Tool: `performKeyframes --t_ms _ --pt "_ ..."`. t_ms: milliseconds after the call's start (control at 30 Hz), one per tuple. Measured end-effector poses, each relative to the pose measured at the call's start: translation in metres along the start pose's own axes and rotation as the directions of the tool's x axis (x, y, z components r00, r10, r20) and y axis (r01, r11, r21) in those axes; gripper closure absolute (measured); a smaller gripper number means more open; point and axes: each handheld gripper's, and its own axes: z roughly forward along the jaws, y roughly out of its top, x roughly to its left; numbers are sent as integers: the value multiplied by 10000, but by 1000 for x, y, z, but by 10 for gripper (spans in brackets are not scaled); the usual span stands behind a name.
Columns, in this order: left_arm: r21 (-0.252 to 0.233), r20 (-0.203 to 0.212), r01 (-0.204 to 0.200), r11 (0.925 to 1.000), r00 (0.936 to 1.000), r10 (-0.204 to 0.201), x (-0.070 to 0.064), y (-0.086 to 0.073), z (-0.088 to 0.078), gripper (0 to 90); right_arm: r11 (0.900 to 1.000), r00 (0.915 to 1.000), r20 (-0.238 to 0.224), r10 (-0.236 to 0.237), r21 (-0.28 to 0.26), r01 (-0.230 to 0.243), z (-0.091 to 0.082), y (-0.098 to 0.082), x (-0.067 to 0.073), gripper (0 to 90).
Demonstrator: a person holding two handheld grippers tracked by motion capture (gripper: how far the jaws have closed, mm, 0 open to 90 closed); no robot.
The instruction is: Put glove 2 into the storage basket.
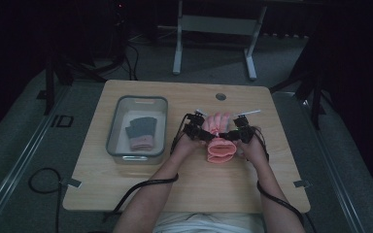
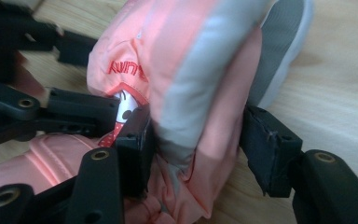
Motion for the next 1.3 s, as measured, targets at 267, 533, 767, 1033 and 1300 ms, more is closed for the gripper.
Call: performKeyframes --t_ms 267,533,767,1033,1300 --pt "-207 582 170 9996 9982 -158 -1 1 -2 690 9996 9991 -322 292 -22 -293 1 1 -1 554" --pt "-299 1018 182 9994 9947 -150 -1 8 -12 771 9985 9980 -499 383 -361 -401 -8 2 1 636" --pt "-626 682 -361 9974 9969 403 -16 21 -37 772 9958 9995 -326 48 -910 -77 -27 7 13 639" --pt "-987 106 -837 9916 9963 852 -36 38 -70 772 9874 9992 -283 -271 -1569 223 -57 23 30 639" --pt "-1247 -335 -1164 9853 9930 1131 -42 46 -98 771 9812 9968 -357 -719 -1820 642 -76 41 46 639"
